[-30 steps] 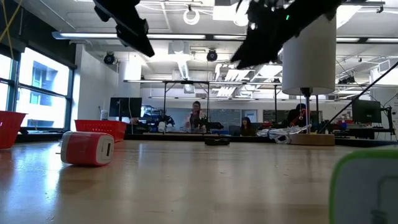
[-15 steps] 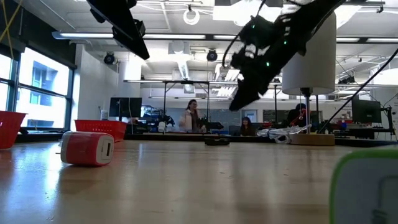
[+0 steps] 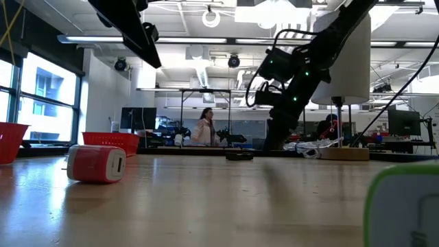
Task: Pick & Place Office items
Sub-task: Put the black digital clock into the bottom red bin
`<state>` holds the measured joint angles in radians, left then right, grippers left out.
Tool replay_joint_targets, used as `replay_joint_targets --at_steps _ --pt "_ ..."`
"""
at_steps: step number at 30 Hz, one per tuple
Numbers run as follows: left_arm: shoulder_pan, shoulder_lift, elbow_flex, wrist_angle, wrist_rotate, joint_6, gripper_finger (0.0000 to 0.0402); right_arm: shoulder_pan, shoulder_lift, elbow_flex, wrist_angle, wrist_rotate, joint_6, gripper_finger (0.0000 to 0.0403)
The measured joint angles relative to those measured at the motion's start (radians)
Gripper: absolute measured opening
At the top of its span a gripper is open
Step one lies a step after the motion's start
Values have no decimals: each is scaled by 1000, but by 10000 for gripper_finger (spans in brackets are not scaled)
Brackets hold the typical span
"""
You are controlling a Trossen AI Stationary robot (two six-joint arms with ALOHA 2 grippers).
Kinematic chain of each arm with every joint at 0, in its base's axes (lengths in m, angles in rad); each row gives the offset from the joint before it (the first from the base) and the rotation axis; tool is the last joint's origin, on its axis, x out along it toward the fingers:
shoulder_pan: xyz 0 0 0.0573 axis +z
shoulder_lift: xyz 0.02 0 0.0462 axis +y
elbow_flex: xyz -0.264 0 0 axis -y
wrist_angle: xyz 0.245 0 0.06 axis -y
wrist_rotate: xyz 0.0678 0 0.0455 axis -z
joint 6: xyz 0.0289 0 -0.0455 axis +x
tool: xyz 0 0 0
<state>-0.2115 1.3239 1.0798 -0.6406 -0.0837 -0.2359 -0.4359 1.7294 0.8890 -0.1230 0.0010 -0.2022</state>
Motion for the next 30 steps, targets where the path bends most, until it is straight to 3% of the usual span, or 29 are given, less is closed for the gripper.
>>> replay_joint_targets --at_steps 4,8,15,20,30 --pt "0 0 0 -28 0 1 287 1 -3 78 -89 15 -36 256" --pt "0 0 0 -37 0 17 287 12 8 230 -259 103 -46 256" --pt "0 1 0 -44 0 29 287 13 12 392 -449 96 -213 256" --pt "0 1 0 -67 0 29 287 17 19 410 -397 116 -359 256" --pt "0 1 0 -67 1 -4 287 59 165 500 -437 133 -379 256"
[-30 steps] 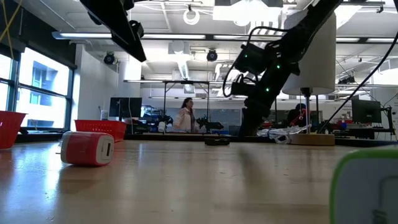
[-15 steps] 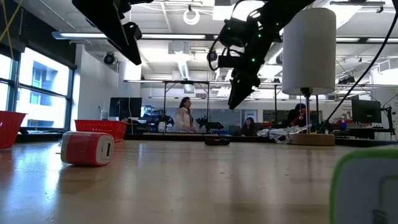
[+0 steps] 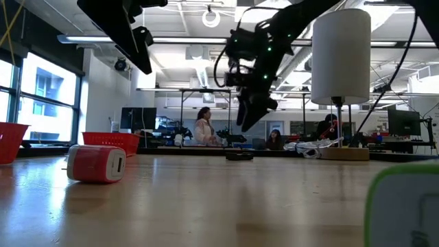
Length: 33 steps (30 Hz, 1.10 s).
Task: Pick & Place Office items
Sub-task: Put the black digital clock into the bottom red bin
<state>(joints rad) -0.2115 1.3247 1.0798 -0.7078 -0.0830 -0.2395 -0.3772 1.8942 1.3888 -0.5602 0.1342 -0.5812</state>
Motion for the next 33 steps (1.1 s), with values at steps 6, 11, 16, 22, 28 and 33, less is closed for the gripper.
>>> replay_joint_targets --at_steps 6,11,16,22,28,33 --pt "0 0 0 6 0 -1 287 22 99 82 -75 -39 -30 256" --pt "0 0 0 4 0 -2 287 31 156 108 -91 -40 -74 256" --pt "0 0 0 2 7 -5 287 23 180 111 -103 -42 -102 256" --pt "0 0 0 4 7 2 287 0 192 110 -108 -93 -117 256" --pt "8 0 0 5 4 14 287 -5 192 110 -98 -112 -157 256" --pt "15 0 0 8 3 14 287 -10 192 110 -103 -146 -155 256"
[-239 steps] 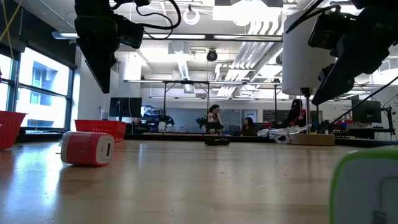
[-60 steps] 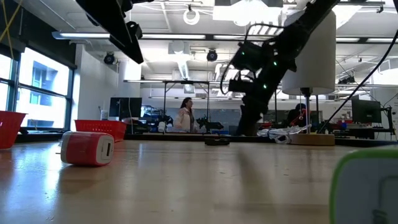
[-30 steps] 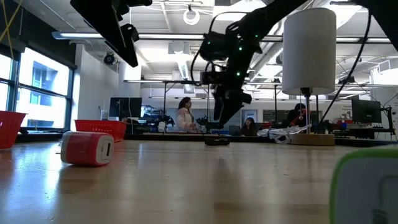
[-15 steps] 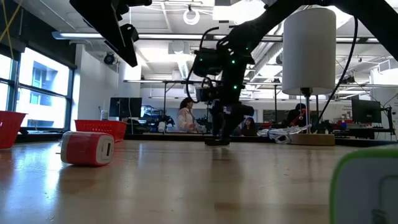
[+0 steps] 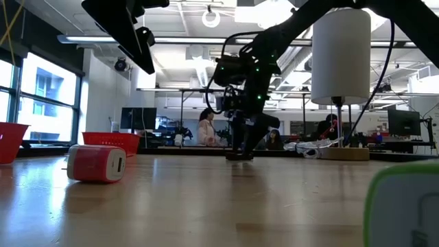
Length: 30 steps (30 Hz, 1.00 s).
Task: Pick & Place Office items
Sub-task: Put the black digital clock into the bottom red bin
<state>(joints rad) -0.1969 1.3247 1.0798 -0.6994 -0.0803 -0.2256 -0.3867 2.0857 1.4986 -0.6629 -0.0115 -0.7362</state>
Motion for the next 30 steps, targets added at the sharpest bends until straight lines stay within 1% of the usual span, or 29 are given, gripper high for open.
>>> replay_joint_targets --at_steps 3,12,16,17,20,26,30 --pt "0 0 0 0 0 0 287 -3 0 2 -5 -13 4 256" --pt "0 0 0 7 0 -4 287 -17 1 85 -82 -18 9 256" --pt "0 0 0 8 0 -10 287 -22 50 128 -159 -12 29 256" --pt "0 0 0 8 0 -11 287 -20 60 137 -167 3 32 256" --pt "0 0 0 11 0 -11 287 -13 63 173 -159 -14 33 256" --pt "0 0 0 11 0 -11 287 -10 68 179 -195 -30 32 256" --pt "0 0 0 11 0 -11 287 -11 66 180 -258 -6 57 256"
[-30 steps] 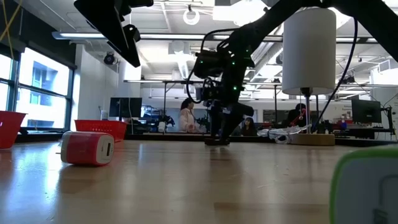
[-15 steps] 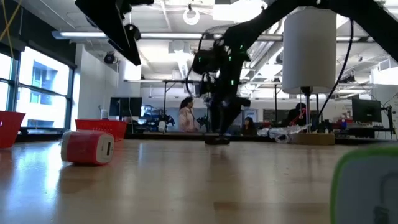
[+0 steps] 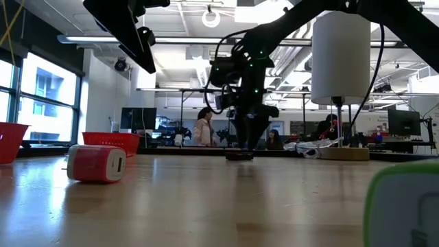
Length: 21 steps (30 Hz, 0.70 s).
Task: Pick & Place Office items
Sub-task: Put the black digital clock into the bottom red bin
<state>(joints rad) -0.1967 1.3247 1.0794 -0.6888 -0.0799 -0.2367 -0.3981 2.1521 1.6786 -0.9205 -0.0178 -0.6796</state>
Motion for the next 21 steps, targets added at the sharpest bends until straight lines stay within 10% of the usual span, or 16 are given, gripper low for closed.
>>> replay_joint_targets --at_steps 21 --pt "-26 -16 51 57 0 50 287 142 0 98 -47 149 133 256"
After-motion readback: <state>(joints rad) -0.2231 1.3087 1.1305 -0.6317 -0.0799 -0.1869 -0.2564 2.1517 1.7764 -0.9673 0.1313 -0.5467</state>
